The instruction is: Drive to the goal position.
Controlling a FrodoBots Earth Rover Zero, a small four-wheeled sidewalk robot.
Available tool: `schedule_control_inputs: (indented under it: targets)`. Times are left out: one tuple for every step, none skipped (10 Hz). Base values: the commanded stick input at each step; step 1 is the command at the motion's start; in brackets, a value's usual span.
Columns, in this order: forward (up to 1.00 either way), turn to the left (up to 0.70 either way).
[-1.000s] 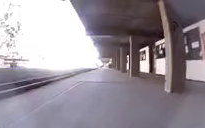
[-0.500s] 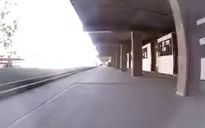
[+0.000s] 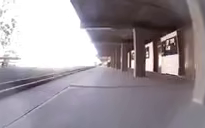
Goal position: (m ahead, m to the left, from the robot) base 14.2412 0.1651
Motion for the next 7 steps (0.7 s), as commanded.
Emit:
schedule_control_inputs:
  targets:
    - [1.00,0.01]
    - [1.00,0.01]
    - [1.00,0.01]
    - [1.00,0.01]
    - [1.00,0.01]
    - [1.00,0.01]
    - [1.00,0.01]
